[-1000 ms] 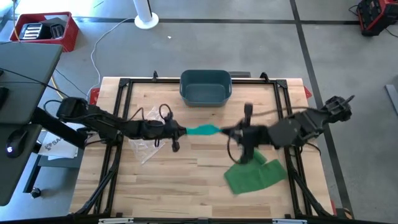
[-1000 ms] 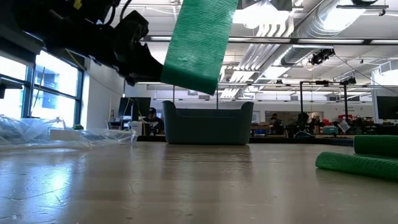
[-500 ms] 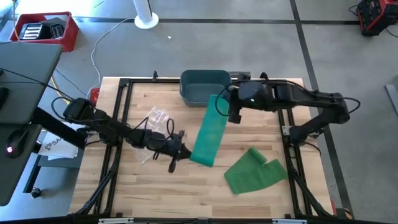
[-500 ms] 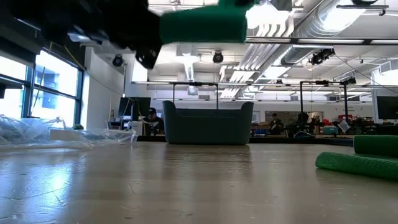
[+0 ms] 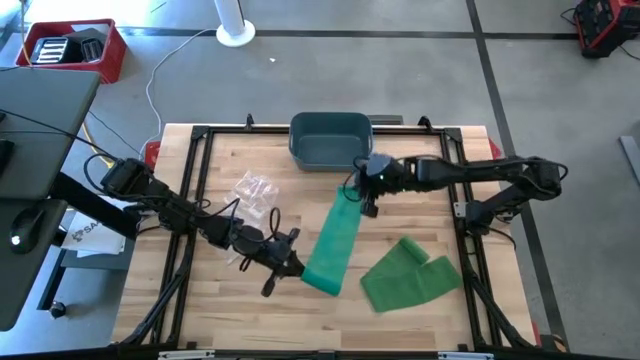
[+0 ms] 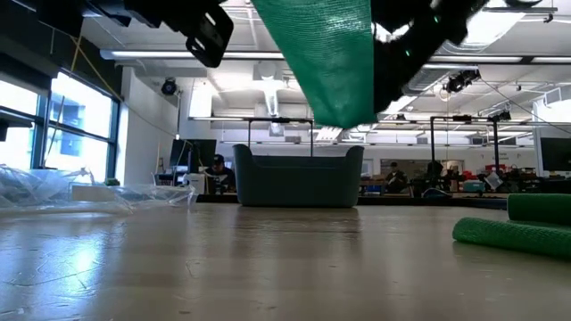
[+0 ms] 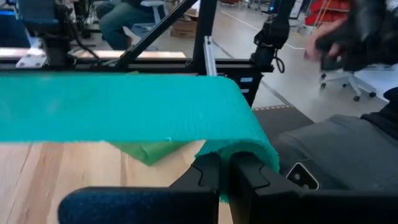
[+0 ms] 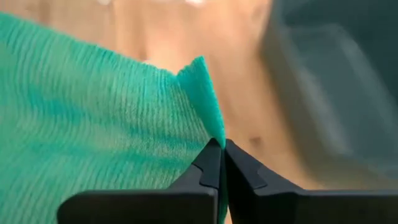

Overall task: Roll bandage
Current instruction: Roll the blue bandage

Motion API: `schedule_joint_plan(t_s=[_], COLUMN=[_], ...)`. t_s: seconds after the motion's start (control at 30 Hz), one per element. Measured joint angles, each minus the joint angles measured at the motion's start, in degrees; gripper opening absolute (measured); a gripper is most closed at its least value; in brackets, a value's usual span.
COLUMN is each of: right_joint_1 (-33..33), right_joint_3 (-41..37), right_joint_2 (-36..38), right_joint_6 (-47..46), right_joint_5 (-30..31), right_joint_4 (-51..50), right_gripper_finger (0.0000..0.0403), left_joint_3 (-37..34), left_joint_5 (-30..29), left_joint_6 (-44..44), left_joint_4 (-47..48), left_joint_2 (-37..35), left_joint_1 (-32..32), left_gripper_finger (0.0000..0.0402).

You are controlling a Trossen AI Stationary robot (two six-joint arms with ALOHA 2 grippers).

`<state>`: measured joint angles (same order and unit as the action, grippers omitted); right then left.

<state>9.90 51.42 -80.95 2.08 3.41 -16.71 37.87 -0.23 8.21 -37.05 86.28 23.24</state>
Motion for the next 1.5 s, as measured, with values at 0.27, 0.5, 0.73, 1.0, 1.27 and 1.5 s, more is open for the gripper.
schedule_joint_plan(t_s=[0.27, 0.5, 0.73, 1.0, 1.27, 1.5], right_joint_1=[-7.71, -14.58, -17.31, -17.11, -28.10, -40.83], right_joint_3=[-17.28, -20.35, -18.20, -12.95, 2.64, 12.77], right_joint_2=[-0.17, -1.56, -7.63, -4.27, -1.18, -1.16], right_joint_6=[-5.15, -7.66, -7.20, -3.66, 4.63, 9.63], right_joint_5=[-5.91, -2.00, -1.95, -1.88, 11.76, 31.99], right_joint_4=[29.06, 38.09, 39.41, 29.55, 9.90, 6.73], right_gripper_finger=[0.0000, 0.0013, 0.0088, 0.0174, 0.0174, 0.0167], left_joint_3=[0.00, -0.02, -0.02, -0.03, -0.09, -0.11], left_joint_5=[-0.03, -0.04, -0.07, -0.13, -1.10, -2.22], left_joint_6=[0.62, 5.77, 6.74, 7.55, 7.71, 7.73], left_joint_4=[-2.56, -3.59, -5.62, -5.77, -5.82, -5.21], left_joint_2=[-0.05, -0.04, -0.04, -0.04, -1.77, -6.65], left_joint_1=[0.05, 0.05, 0.09, 0.05, -1.63, -2.29], left_gripper_finger=[0.0001, 0.0001, 0.0001, 0.0001, 0.0001, 0.0001])
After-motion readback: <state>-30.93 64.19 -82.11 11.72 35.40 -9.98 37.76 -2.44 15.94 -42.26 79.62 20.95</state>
